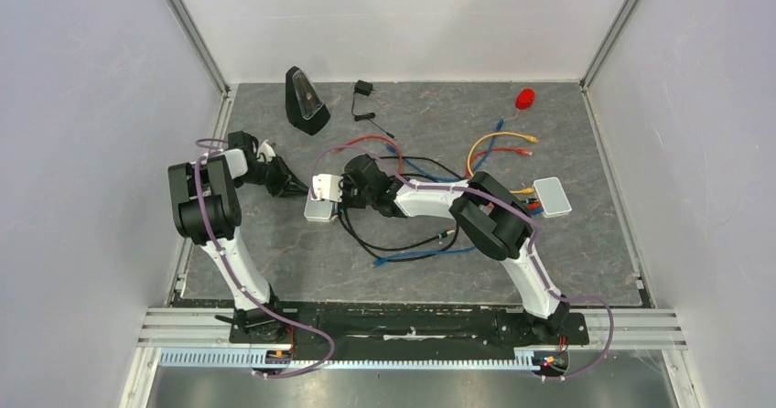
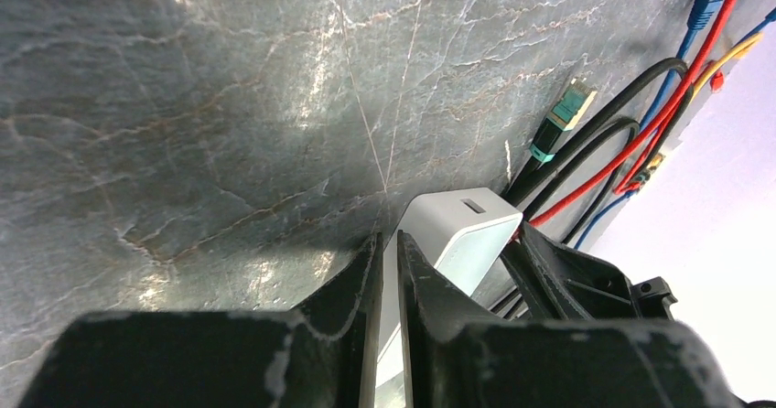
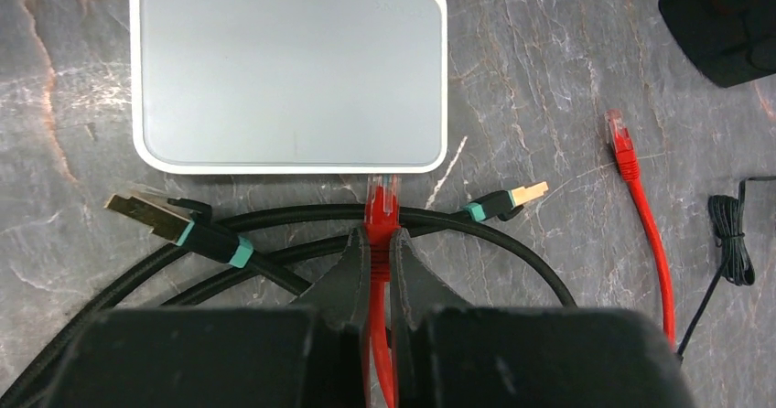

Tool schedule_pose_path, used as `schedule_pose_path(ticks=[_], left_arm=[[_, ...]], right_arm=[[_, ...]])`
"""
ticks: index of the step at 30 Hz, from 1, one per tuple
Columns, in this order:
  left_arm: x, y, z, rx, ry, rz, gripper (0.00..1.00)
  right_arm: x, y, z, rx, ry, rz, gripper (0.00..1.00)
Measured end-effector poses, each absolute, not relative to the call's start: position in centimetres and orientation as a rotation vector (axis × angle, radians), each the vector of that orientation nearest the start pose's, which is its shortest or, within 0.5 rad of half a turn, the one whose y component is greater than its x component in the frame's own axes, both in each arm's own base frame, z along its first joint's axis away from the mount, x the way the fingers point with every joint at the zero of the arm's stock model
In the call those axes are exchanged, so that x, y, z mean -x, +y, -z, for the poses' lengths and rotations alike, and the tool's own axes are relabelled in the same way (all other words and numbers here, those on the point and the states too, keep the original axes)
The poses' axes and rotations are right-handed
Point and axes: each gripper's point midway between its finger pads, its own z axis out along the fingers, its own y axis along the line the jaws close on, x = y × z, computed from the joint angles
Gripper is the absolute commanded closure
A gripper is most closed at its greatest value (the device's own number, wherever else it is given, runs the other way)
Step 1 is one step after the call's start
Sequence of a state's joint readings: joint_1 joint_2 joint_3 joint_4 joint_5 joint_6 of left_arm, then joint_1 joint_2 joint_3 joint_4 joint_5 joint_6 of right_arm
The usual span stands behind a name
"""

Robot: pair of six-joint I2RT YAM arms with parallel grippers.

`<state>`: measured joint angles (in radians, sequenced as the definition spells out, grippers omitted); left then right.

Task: Insert the plug into the switch port
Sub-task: Insert the connector into the switch port.

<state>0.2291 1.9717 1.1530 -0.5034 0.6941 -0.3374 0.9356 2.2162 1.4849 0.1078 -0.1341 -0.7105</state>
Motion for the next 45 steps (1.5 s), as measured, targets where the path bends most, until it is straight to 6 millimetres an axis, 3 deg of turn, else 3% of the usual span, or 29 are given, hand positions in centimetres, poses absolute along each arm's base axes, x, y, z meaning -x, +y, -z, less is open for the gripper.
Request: schedule_pose_path(ticks=[12,18,22,25,26,29,33,36,39,42,45], left_arm=[[-36.4,-4.5,-1.5,0.625,2.672,1.028,0.81],[-36.4,-5.7,-1.5,0.575,2.644,1.095,0.82],[-33.8,-8.0,-1.4,0.575,2.695,1.205,0.83],[-32.1,-9.2,-1.3,0.59,2.741,1.262,0.83],[-31.9,-9.3,-1.3,0.595,2.752,1.265,0.83],[-32.1,-8.9,-1.4,0.606,2.765,1.215,0.81],[-33.5,-6.9,-1.7,0.617,2.774,1.026,0.78],[-35.6,-5.0,-3.0,0.643,2.726,0.859,0.77],[-36.7,-3.7,-4.2,0.649,2.679,0.751,0.77],[-37.3,-2.4,-5.5,0.642,2.63,0.653,0.77],[-37.6,-1.8,-5.8,0.643,2.612,0.608,0.77]], right_arm=[[-33.0,47.9,-3.4,1.676,1.362,-0.336,1.0],[-30.3,51.2,-4.6,1.663,1.316,-0.4,1.0],[-29.0,53.3,-6.1,1.601,1.269,-0.429,1.0],[-29.9,53.7,-7.2,1.544,1.266,-0.433,0.99],[-30.3,53.7,-7.4,1.528,1.271,-0.433,0.93],[-31.1,53.4,-7.7,1.493,1.3,-0.447,0.73],[-31.2,51.6,-7.3,1.461,1.373,-0.436,0.62],[-30.4,49.0,-8.2,1.401,1.464,-0.445,0.6],[-29.3,47.0,-10.5,1.282,1.55,-0.487,0.6],[-28.0,46.0,-12.5,1.154,1.624,-0.551,0.58],[-26.7,45.6,-12.6,1.065,1.713,-0.606,0.53]])
